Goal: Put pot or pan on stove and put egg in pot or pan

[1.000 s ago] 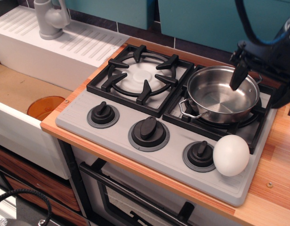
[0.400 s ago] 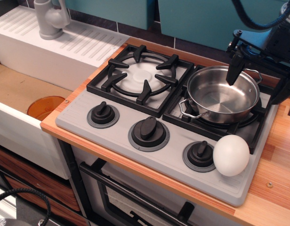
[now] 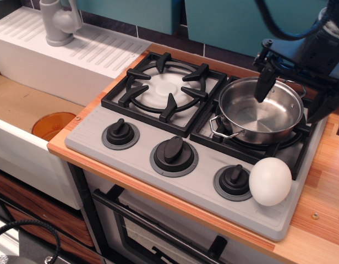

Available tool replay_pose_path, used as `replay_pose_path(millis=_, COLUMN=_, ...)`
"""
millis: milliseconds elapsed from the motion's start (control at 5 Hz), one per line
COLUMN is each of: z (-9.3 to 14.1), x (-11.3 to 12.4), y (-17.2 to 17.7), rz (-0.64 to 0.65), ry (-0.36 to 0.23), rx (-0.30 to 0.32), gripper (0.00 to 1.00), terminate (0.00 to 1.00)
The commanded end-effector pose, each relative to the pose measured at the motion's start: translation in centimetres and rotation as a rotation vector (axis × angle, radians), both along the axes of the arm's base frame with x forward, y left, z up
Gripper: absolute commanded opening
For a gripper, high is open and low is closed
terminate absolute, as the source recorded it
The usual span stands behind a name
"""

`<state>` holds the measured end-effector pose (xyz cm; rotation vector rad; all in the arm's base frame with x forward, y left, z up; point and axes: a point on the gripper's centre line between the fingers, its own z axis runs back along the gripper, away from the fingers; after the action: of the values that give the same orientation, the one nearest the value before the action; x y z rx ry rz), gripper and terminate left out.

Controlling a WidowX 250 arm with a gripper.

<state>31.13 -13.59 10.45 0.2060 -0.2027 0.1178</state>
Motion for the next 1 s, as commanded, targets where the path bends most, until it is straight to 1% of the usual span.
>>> replay_pose_path(millis=0, z=1.6, x=-1.6, y=-1.5, rz=0.033, ry=-0.108, rx=-0.008, gripper=1.00, terminate=0.00)
replay_pose_path(millis=200, z=0.6, x=-2.3, y=-1.5, rz=0.034, ry=-0.126, rx=0.008, gripper=1.00, terminate=0.00)
replay_pose_path(millis=400, z=-0.6, x=-3.1, y=-1.5, rz=0.040, ry=-0.140, rx=0.009, gripper=1.00, terminate=0.00)
replay_pose_path(millis=800, z=-1.8, x=-4.3, y=-1.5, rz=0.050, ry=-0.154, rx=0.006, gripper=1.00, terminate=0.00)
